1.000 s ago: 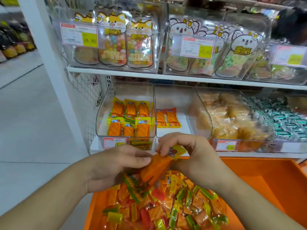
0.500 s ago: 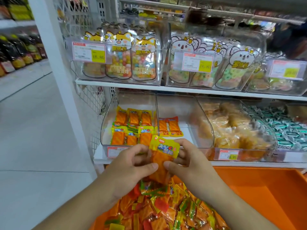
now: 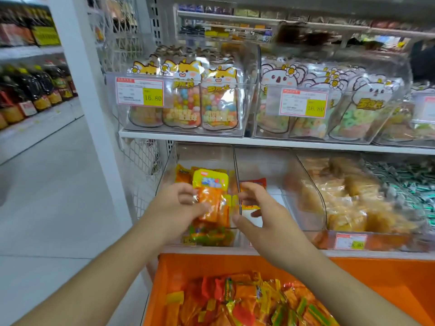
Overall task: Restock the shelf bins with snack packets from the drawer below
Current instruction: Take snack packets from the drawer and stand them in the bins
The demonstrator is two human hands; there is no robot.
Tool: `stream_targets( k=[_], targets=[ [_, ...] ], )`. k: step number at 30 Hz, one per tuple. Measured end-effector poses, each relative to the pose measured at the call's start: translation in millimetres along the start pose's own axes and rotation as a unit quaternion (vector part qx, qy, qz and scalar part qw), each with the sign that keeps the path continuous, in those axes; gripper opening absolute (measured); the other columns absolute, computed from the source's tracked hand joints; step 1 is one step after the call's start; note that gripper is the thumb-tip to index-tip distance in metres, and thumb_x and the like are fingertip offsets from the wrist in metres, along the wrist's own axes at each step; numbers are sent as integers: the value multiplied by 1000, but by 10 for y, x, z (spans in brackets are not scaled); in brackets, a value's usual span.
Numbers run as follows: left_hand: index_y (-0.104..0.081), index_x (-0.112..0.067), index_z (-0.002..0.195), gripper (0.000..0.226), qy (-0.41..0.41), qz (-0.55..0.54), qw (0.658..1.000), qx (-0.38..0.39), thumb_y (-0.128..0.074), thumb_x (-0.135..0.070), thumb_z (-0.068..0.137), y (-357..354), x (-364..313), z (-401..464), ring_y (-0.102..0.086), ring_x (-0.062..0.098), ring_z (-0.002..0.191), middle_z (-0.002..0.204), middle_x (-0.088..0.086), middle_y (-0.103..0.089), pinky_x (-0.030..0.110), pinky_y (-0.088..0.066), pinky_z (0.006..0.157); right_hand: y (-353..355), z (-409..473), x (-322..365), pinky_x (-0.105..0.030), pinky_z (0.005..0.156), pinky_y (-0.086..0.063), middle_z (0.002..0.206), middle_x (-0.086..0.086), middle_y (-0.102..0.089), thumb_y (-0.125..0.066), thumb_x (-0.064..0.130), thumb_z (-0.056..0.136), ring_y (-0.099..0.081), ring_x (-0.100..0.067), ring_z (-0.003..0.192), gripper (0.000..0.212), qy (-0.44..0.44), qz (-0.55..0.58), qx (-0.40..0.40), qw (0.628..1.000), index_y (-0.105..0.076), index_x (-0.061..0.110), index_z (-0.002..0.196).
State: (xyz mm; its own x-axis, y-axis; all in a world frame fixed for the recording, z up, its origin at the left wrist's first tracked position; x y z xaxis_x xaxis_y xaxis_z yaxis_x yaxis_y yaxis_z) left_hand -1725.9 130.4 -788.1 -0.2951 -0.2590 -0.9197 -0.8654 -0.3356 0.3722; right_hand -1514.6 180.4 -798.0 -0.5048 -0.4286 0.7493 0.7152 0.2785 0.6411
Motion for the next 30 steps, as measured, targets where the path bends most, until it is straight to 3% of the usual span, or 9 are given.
stream_targets(
  k=[3,6,9,11,14,19,22,26,30],
  targets=[
    [-63,-18,110,30,-2,50,997,-59,-82,-23,87,46,54,387,-68,15,81,91,-1,-70,29,-49,66,-20,76,-59,-17,116,-33,156,24,-39,-63,39,101,-34,2,145,64,16,-92,11,996,-32,38,157],
    [-60,-18,100,26,-9,150,987,-63,-81,-24,87,-36,202,701,-67,21,87,94,3,-68,31,-51,73,-75,104,-189,3,103,-24,158,27,-33,-61,39,103,-28,5,147,64,23,-108,27,994,-29,40,158],
    [-58,-17,99,28,10,231,972,-31,-81,-28,87,-169,381,844,-65,22,85,93,6,-68,32,-49,71,-93,124,-248,2,107,-18,156,27,-35,-60,37,103,-27,10,144,62,42,-124,20,991,-31,38,158],
    [-58,-16,102,29,23,265,964,-8,-79,-33,88,-239,457,872,-66,24,85,91,6,-69,33,-50,70,-102,132,-261,6,101,-19,154,25,-37,-61,34,103,-28,12,141,62,50,-121,16,991,-33,35,157],
    [-64,-14,102,27,18,304,952,-5,-77,-36,90,-292,464,873,-67,26,92,98,6,-71,36,-56,81,-114,127,-281,9,90,-27,153,24,-35,-62,31,102,-31,7,141,63,54,-115,17,992,-32,34,158],
    [-70,-16,101,26,4,361,932,-6,-73,-40,92,-307,429,800,-66,24,90,96,3,-71,39,-58,85,-112,119,-303,8,89,-30,155,26,-32,-65,30,101,-33,6,141,67,53,-113,22,992,-30,38,157],
    [-70,-17,96,27,-2,395,919,-5,-75,-43,90,-281,450,802,-66,25,90,98,5,-70,42,-59,83,-112,97,-307,2,100,-32,157,27,-29,-64,32,102,-27,5,147,67,60,-114,20,991,-28,40,158],
    [-49,-30,146,63,-48,364,930,9,-76,-35,90,-273,475,801,-47,28,135,146,1,-48,48,-48,108,-107,79,-283,-26,116,-41,157,27,-29,-63,33,102,-26,3,149,67,66,-108,16,992,-27,40,158],
    [-41,-36,155,70,-100,370,921,62,-72,-25,94,-277,474,816,-24,20,150,161,-13,-33,41,-32,121,-103,79,-281,-23,120,-34,158,27,-28,-63,32,102,-25,3,150,68,62,-117,16,991,-27,40,158]
  ],
)
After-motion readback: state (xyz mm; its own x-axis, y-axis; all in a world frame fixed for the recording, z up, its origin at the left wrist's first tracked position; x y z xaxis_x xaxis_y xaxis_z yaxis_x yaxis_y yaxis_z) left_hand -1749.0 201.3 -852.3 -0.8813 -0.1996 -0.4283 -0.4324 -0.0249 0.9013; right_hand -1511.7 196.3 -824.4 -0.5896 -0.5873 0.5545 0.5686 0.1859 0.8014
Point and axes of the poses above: each hand's wrist, its own z-axis towards the middle knuckle, its own y-axis out of the back of the hand, x = y × z, the point moved 2 cm from there along z, towards the middle knuckle
